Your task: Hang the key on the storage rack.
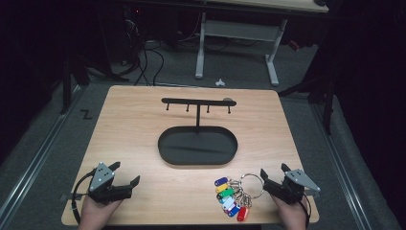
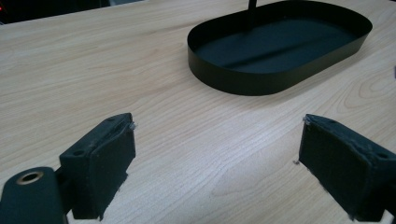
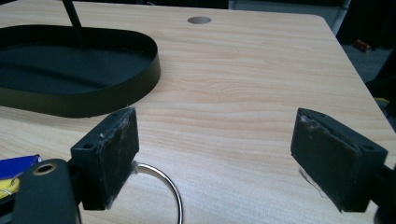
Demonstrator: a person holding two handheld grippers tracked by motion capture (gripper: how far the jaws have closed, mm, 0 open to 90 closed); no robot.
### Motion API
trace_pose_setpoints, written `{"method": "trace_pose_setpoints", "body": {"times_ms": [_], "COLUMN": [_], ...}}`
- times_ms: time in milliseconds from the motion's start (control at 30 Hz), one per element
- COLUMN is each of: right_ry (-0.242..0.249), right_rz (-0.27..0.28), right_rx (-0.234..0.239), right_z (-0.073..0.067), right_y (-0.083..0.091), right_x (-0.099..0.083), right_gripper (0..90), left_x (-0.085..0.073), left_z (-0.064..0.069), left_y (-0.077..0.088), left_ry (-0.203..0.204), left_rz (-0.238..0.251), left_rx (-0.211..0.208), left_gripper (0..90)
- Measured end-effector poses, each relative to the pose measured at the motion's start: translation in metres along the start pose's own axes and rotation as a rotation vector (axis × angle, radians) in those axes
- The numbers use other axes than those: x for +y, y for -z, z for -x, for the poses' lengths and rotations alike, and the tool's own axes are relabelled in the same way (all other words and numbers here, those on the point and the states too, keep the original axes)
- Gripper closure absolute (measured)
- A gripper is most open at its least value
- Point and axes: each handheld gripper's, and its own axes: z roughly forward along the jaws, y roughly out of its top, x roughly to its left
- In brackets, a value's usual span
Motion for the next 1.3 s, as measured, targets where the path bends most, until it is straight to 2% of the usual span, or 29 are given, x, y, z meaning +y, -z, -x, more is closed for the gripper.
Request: {"method": "trace_pose_setpoints", "body": {"times_ms": [233, 367, 467, 667, 867, 1100, 1167, 1267, 1300], "right_ry": [0.037, 0.031, 0.064, 0.104, 0.141, 0.151, 0.187, 0.197, 0.197], "right_rz": [0.003, -0.004, -0.013, -0.031, -0.081, -0.136, -0.183, -0.243, -0.243], "right_rx": [-0.001, -0.007, -0.022, -0.006, 0.031, 0.070, 0.084, 0.114, 0.114], "right_z": [-0.002, -0.003, -0.005, -0.010, -0.017, -0.018, -0.019, -0.020, -0.020], "right_y": [0.006, 0.008, 0.012, 0.013, 0.012, 0.010, 0.008, 0.005, 0.005], "right_x": [-0.004, -0.004, -0.003, 0.000, 0.006, 0.012, 0.012, 0.014, 0.014], "right_gripper": [15.2, 14.8, 14.8, 15.3, 15.8, 20.5, 21.3, 21.8, 21.8], "left_x": [0.004, 0.005, 0.007, 0.007, 0.005, 0.004, 0.004, 0.004, 0.004], "left_z": [0.003, 0.004, 0.005, 0.005, 0.006, 0.006, 0.006, 0.006, 0.006], "left_y": [-0.007, -0.011, -0.015, -0.015, -0.008, -0.006, -0.006, -0.005, -0.005], "left_ry": [-0.010, -0.021, -0.026, -0.025, -0.012, -0.012, -0.010, -0.007, -0.007], "left_rz": [0.000, -0.006, -0.008, -0.014, -0.009, 0.002, 0.002, -0.003, -0.003], "left_rx": [-0.011, -0.027, -0.035, -0.038, -0.031, -0.018, -0.016, -0.020, -0.020], "left_gripper": [11.6, 12.1, 12.2, 12.5, 12.8, 12.5, 12.5, 12.5, 12.5]}}
